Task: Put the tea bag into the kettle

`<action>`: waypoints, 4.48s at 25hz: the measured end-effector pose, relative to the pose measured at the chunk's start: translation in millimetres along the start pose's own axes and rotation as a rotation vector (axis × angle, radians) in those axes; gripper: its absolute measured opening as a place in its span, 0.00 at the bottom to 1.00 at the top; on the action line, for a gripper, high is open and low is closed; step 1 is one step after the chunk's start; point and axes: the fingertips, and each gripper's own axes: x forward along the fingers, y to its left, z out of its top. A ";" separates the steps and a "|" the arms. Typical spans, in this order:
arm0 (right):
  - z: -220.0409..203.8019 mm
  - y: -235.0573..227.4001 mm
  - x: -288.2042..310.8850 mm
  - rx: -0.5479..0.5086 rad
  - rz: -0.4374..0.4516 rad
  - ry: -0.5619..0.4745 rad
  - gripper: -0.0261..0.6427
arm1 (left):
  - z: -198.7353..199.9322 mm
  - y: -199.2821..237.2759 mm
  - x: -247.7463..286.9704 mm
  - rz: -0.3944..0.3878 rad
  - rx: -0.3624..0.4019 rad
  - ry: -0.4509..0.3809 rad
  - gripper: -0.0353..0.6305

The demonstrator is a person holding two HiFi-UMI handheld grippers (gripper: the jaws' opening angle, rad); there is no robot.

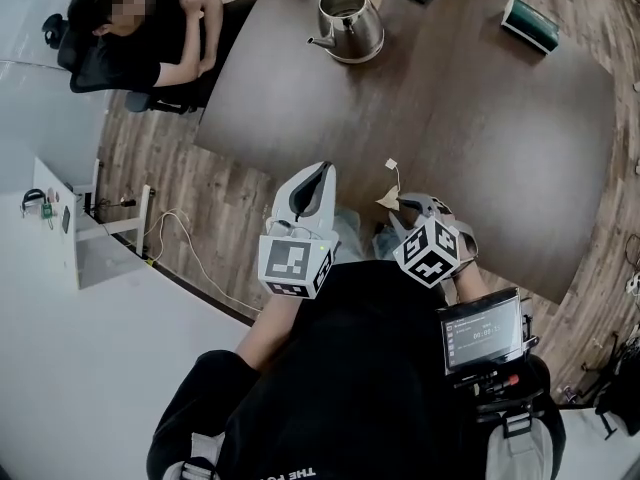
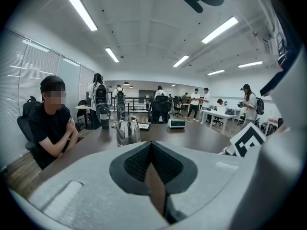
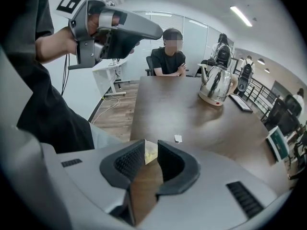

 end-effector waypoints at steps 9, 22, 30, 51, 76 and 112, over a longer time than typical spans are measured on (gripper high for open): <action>-9.4 2.0 10.0 -0.093 -0.015 0.081 0.17 | -2.5 8.5 -7.0 0.020 -0.001 0.007 0.06; -17.2 5.6 18.3 -0.092 0.000 0.123 0.14 | -7.9 8.4 -8.8 0.016 0.000 0.030 0.06; -20.8 6.0 19.4 -0.091 -0.003 0.133 0.09 | -5.8 8.4 -9.2 0.020 -0.006 0.023 0.06; 0.6 -22.3 2.8 0.067 -0.046 0.012 0.05 | -2.2 10.9 -11.1 0.039 -0.014 0.001 0.06; 98.9 -115.2 -71.0 0.278 -0.190 -0.323 0.05 | 35.2 39.6 5.7 0.019 0.017 -0.073 0.06; 298.9 -252.6 -95.2 0.237 -0.579 -0.426 0.05 | 89.8 214.7 51.5 -0.121 0.046 -0.177 0.06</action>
